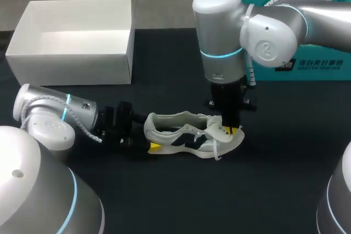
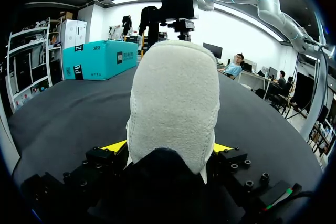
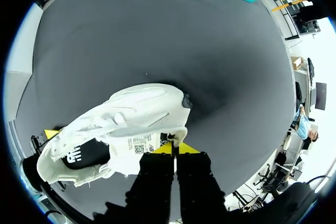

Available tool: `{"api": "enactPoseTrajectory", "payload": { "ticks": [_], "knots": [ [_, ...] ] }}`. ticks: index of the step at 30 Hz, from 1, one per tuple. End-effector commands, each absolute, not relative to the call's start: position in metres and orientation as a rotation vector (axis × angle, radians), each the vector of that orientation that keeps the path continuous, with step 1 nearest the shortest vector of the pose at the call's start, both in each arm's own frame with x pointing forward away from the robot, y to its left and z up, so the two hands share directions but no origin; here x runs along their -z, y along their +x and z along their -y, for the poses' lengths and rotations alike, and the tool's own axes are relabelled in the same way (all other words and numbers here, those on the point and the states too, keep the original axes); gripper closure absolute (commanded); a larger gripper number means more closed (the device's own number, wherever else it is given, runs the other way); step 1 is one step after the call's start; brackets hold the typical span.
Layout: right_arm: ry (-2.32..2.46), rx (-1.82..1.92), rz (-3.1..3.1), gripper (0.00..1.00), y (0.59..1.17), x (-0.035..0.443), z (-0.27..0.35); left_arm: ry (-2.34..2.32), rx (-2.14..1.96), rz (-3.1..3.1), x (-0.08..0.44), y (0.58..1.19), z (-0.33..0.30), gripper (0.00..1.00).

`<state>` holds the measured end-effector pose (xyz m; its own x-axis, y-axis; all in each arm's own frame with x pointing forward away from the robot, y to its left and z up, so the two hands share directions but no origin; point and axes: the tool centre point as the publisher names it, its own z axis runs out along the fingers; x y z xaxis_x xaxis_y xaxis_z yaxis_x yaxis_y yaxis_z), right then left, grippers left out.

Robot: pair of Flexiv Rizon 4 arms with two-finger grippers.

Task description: Take the shoe out of the shoebox, open the shoe tongue, remove and reinsert the insole, then place the shoe into the shoebox

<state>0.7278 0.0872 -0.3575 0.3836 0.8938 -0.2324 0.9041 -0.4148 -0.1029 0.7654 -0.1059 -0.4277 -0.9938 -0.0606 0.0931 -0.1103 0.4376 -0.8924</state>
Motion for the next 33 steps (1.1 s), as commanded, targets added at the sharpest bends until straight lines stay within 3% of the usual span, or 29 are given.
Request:
{"api": "enactPoseTrajectory", "payload": {
  "ticks": [1,6,8,9,10,26,33],
  "knots": [
    [2.685,0.370,-1.528,1.00,0.726,0.377,-0.083,0.157,-1.633,2.623,0.432,0.765,0.105,1.00],
    [2.692,0.359,-1.525,1.00,0.726,0.376,-0.084,0.157,-1.633,2.623,0.432,0.765,0.105,1.00],
    [2.679,0.351,-1.531,0.54,0.727,0.371,-0.089,0.157,-1.633,2.623,0.432,0.765,0.105,1.00],
    [2.668,0.349,-1.535,0.18,0.727,0.367,-0.092,0.157,-1.633,2.623,0.432,0.765,0.105,1.00],
    [2.659,0.350,-1.539,0.00,0.728,0.364,-0.093,0.157,-1.633,2.623,0.432,0.765,0.105,1.00],
    [2.344,0.224,-1.785,0.00,0.756,0.289,-0.136,0.157,-1.633,2.623,0.432,0.765,0.105,1.00],
    [1.897,0.145,-2.240,0.00,0.776,0.269,-0.161,0.157,-1.633,2.623,0.432,0.765,0.105,1.00]
  ]
}}
